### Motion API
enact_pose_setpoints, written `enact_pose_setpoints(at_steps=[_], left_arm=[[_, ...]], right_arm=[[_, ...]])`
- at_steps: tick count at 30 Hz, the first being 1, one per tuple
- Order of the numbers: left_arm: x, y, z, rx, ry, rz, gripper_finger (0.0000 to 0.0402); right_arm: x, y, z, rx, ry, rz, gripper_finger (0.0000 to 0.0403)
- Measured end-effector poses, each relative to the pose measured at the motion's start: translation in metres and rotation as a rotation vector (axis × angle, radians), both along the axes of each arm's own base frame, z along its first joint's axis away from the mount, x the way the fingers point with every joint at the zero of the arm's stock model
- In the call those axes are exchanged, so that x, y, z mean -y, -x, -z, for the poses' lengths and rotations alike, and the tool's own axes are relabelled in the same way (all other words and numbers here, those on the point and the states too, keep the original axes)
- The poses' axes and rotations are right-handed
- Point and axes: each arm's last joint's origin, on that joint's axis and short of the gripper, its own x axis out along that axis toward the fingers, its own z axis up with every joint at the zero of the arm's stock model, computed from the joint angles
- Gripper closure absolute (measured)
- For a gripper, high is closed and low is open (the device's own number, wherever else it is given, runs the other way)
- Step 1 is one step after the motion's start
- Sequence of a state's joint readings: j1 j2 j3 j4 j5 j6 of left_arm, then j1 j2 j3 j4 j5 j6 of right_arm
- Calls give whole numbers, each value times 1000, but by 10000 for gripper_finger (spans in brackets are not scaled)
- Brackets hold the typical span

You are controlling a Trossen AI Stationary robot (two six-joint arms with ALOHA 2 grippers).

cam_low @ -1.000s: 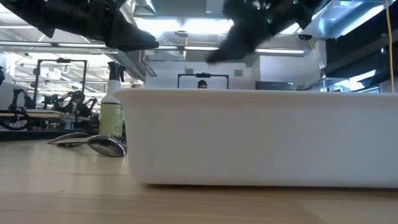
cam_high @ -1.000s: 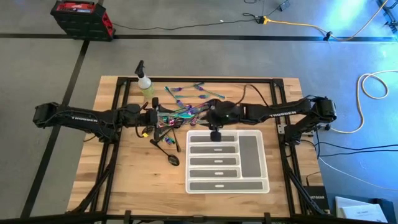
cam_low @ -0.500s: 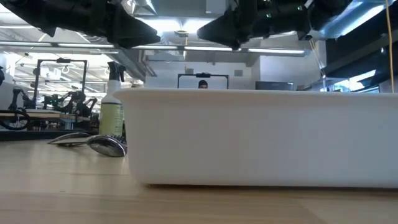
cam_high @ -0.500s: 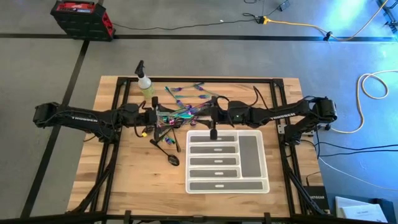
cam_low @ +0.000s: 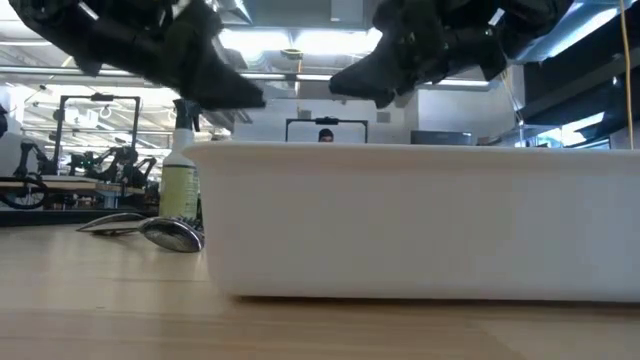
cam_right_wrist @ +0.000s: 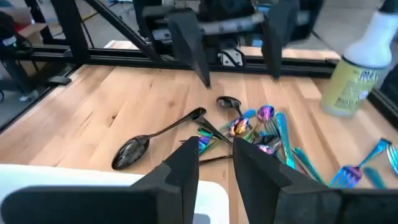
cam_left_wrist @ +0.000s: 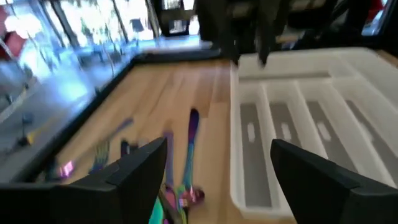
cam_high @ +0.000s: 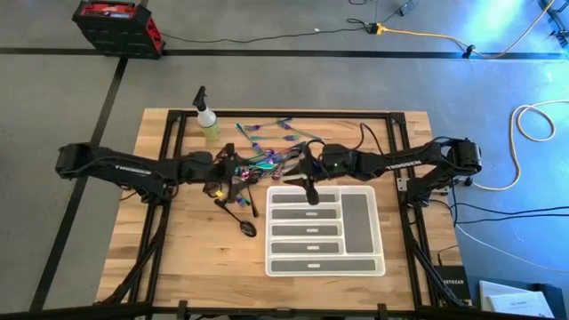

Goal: Sort silverware
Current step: Put the black spoon into the white silverware tray

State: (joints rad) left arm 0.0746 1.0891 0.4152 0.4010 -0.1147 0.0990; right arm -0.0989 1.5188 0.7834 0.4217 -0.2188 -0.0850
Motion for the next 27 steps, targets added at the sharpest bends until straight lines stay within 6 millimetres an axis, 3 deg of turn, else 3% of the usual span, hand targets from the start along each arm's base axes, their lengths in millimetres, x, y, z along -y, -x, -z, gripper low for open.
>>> enact_pose_setpoints(at_steps=[8,12,14,16,19,27], left_arm=[[2,6,21,-235,156,-51,128],[5,6,17,-322,176,-77,128],[4,6,11,-349,220,-190,128],[2,4,0,-334,284,-293,128],[6,0,-6,-309,318,-299,128],[15,-9,32,-467,258,-488,128]], right_arm=[[-14,0,1,-7,72,-70,320],[-16,0,2,-19,87,-79,320],[-15,1,4,-39,89,-74,320],[-15,1,5,-54,97,-49,320],[-14,2,7,-77,103,-34,320],[-12,3,8,-96,117,25,320]])
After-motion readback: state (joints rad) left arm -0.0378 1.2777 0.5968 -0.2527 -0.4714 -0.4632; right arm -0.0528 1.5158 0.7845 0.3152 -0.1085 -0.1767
